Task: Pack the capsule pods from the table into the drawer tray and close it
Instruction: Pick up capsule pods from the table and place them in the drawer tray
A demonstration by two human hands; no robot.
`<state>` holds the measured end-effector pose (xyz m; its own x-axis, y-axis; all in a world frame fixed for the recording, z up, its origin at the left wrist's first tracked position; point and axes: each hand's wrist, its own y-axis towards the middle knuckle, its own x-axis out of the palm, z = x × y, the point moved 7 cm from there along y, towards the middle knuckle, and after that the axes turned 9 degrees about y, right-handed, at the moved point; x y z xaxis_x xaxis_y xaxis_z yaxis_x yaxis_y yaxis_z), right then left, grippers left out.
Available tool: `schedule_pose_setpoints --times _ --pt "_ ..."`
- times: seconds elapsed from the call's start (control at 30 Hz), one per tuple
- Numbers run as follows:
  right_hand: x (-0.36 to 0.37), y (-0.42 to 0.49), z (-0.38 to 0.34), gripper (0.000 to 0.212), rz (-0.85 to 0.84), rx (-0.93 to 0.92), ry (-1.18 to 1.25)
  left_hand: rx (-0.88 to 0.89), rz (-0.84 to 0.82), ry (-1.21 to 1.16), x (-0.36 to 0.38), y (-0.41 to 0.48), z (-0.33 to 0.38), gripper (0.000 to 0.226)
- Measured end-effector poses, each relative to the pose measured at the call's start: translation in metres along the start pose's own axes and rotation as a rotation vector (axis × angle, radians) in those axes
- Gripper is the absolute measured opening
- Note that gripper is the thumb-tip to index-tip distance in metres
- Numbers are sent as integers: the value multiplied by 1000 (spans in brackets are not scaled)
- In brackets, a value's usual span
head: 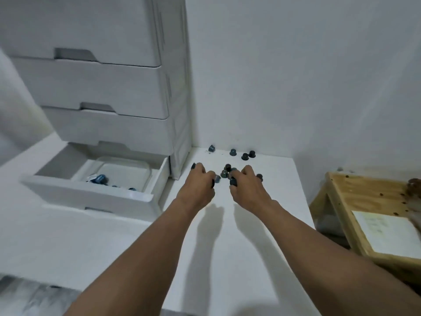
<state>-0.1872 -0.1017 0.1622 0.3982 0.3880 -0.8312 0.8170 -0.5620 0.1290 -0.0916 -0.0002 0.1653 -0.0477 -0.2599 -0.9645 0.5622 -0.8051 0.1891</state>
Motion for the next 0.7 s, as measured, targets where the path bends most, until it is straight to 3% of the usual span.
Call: schedule_pose_setpoints --times 0.23,0.4,0.7 --pt "37 -39 -104 21 -106 -194 12 -218 62 68 -50 -102 -72 17" --pt "70 -49 -183 11 -154 -303 6 -315 137 131 -88 -147 -138 19" --pt "137 -36 -302 23 -148 -355 54 -357 163 190 -132 -196 -258 18"
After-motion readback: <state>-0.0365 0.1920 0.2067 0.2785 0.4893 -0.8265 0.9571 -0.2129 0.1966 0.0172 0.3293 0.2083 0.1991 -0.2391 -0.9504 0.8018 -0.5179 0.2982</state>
